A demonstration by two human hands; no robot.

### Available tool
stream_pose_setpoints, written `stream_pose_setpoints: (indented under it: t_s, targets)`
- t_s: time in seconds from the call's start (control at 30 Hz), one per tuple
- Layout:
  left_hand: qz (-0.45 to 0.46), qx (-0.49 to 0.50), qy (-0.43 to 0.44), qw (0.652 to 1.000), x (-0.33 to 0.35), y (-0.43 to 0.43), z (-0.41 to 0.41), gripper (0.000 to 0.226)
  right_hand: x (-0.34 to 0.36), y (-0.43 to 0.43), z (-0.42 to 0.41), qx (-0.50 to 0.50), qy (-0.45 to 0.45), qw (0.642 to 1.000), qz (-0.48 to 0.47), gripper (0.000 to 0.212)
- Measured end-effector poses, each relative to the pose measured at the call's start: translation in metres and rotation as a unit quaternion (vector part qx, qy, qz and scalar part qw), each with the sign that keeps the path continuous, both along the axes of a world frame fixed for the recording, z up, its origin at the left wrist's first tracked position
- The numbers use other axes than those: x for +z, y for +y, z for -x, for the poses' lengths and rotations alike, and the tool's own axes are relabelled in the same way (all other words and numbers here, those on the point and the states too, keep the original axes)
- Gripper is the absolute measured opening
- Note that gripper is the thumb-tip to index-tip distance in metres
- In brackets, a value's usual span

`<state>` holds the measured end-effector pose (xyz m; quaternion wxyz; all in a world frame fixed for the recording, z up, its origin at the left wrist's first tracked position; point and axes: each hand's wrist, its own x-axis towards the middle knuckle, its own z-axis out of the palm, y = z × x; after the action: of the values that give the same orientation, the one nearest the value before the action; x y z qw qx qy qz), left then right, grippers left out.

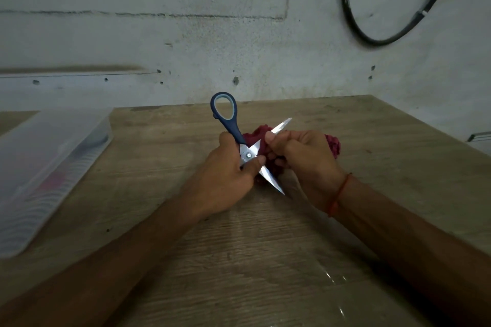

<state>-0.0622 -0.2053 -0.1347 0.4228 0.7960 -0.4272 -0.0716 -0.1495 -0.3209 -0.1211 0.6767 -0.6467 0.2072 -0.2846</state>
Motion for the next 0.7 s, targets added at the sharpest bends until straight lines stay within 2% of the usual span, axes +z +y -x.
stream_pose_setpoints:
  t_s: [0.1,0.17,0.23,0.43,0.7]
  targets:
    - [0.013,-0.012,0.030,0.999,0.002,-0.002,0.002,0.029,0.002,-0.006,0.000,-0.033,-0.023,0.999,-0.009,0.025]
    - [0.023,-0.022,0.045,0.998,0.002,-0.003,0.003,0.028,0.002,-0.012,-0.001,-0.065,-0.007,0.998,0.027,0.026]
    - [0.026,-0.026,0.029,0.999,0.001,-0.003,0.003,0.024,0.001,-0.017,-0.002,-0.085,0.005,0.994,0.064,0.025]
    - [0.022,-0.026,0.007,0.999,-0.002,-0.004,0.001,0.023,0.001,-0.024,-0.003,-0.105,0.000,0.991,0.080,0.024]
    - [0.013,-0.013,-0.004,1.000,-0.003,-0.006,0.001,0.026,-0.002,-0.025,-0.008,-0.114,-0.002,0.986,0.122,0.035]
